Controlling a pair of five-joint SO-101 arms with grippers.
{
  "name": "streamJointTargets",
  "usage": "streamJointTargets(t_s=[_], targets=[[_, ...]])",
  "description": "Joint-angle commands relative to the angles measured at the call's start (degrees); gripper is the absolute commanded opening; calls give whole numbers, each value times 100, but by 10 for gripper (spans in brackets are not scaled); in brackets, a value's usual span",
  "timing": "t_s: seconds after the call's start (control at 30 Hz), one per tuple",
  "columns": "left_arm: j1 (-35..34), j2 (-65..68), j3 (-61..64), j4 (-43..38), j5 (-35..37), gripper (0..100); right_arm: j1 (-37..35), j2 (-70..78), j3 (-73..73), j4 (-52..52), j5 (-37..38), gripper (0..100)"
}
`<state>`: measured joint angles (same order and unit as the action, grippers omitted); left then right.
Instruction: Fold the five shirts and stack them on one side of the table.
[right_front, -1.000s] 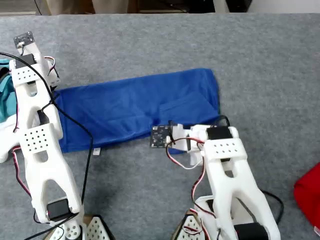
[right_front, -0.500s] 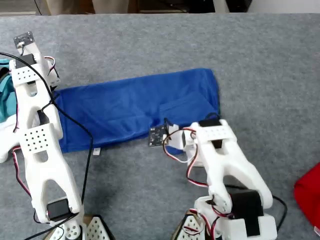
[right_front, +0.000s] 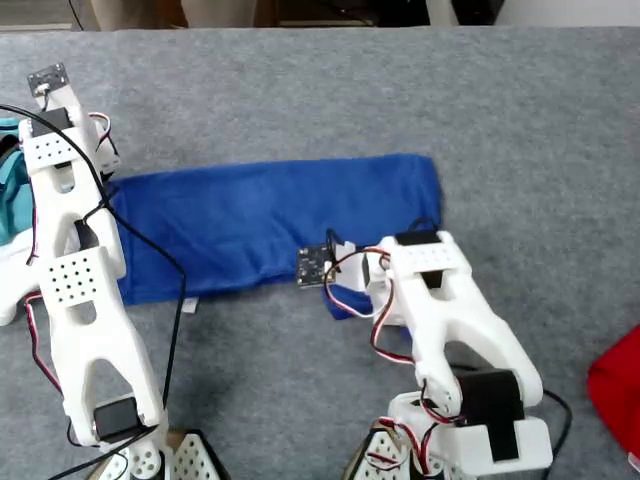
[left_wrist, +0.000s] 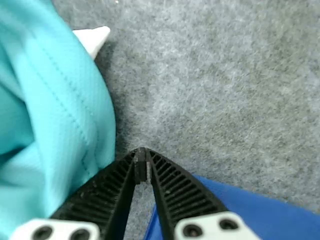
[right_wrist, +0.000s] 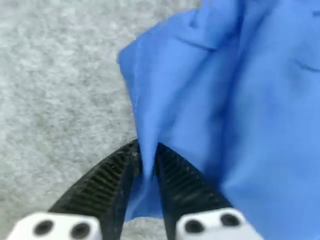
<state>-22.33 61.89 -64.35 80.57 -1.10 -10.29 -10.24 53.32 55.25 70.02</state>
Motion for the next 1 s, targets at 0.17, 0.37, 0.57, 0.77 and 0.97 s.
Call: streamJointTargets(t_s=[0.17, 0.37, 0.57, 0.77, 0.97], targets=[[-70, -101, -18, -97, -18, 20, 84, -1051, -101, 492, 70, 4], [-70, -101, -18, -88, -18, 20, 145, -1464, -426, 492, 26, 4], [-70, -101, -18, -70, -18, 20, 127, -857, -1543, 492, -18, 4], [-70, -101, -18, -70, -18, 20, 22, 215, -2738, 492, 26, 4], [-70, -101, -18, -70, -18, 20, -171, 1007, -3495, 492, 264, 4]])
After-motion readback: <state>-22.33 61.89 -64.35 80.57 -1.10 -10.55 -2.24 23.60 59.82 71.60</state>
